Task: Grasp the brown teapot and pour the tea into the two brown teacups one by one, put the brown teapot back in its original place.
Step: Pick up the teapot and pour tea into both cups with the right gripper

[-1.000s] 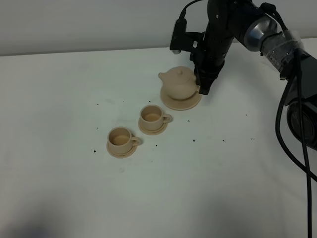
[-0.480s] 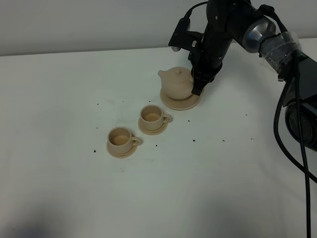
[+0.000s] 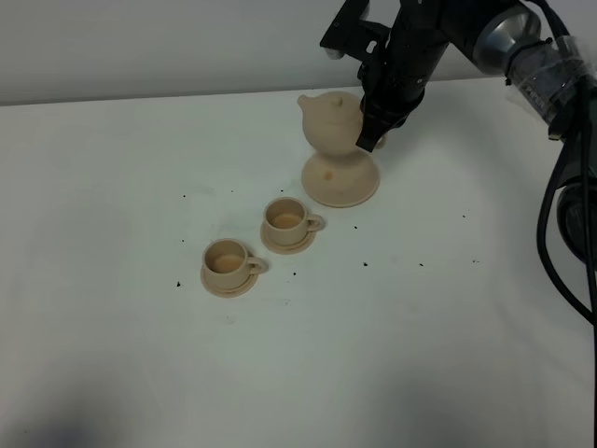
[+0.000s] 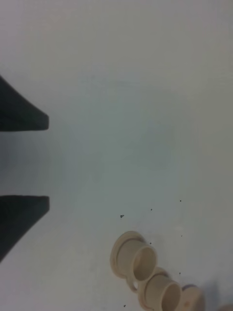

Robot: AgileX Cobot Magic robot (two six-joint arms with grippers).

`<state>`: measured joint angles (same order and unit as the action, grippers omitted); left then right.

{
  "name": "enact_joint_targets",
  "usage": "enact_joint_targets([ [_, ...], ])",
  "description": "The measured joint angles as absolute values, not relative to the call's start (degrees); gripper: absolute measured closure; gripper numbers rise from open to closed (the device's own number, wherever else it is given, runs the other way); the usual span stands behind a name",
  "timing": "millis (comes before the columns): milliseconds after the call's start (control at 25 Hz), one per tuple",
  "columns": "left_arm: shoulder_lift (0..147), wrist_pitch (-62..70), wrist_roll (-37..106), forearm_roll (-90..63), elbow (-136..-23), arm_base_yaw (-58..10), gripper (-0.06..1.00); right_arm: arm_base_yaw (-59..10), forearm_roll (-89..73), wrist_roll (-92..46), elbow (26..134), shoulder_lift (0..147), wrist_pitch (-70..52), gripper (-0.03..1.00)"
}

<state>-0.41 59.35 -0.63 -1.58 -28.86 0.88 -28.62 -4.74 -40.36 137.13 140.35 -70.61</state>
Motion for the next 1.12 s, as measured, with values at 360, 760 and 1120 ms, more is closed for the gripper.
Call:
enact_joint_targets([
  [360,-0.41,59.35,-0.63,-1.58,-28.86,0.88,0.58,-28.71,-3.85,-38.61,122.48,129.16,-70.65,0.84],
  [760,-0.41,59.35,-0.65,-1.58,-28.86,0.88,0.58,-36.77,4.33,-32.09,114.69,125.40,-70.67,0.84],
  [1120,-0.41,59.35,-0.65,-1.58,-28.86,0.88,0.58,-38.88,5.30,-29.22,106.71,122.79,-70.41,0.84],
])
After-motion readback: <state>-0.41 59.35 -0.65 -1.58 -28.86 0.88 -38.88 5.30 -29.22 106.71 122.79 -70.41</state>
